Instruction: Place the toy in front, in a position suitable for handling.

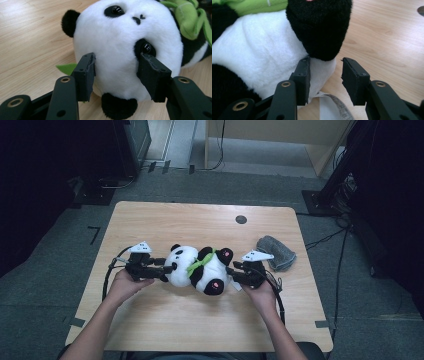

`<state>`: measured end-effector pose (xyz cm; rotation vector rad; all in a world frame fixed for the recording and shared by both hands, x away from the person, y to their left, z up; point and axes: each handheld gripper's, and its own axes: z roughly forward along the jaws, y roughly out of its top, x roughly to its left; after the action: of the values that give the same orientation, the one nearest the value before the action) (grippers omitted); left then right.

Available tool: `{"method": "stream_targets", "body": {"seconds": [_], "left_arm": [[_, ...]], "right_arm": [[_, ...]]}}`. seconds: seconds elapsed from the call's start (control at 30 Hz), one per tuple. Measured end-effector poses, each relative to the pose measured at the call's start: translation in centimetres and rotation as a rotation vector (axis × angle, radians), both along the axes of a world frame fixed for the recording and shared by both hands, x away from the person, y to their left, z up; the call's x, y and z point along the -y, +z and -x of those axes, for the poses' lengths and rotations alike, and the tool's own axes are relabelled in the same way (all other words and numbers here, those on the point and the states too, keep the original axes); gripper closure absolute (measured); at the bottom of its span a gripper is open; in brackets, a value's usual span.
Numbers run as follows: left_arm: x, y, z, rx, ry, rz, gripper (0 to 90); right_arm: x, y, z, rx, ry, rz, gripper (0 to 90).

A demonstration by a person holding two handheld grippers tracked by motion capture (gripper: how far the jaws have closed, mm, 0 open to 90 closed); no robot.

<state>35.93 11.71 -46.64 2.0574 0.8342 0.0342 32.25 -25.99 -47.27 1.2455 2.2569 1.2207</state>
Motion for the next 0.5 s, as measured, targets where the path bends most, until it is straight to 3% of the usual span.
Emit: {"method": "stream_targets", "body": {"seconds": [0.23,0.43,0.5], "left_arm": [[1.0,-0.2,1.6,0.007,0.0,-0.011,37.7],[1.3,-0.3,2.0,0.01,0.028,-0.003,32.0],[1.4,-0.2,1.9,-0.013,0.04,-0.004,30.3]], "right_arm": [[0.5,-0.3,-1.5,0.021,-0.019,-0.004,60.0],[0.4,-0.3,-3.0,0.03,-0.016,0.006,60.8],[0.5,-0.5,-3.1,0.025,-0.021,-0.006,61.4]]}}
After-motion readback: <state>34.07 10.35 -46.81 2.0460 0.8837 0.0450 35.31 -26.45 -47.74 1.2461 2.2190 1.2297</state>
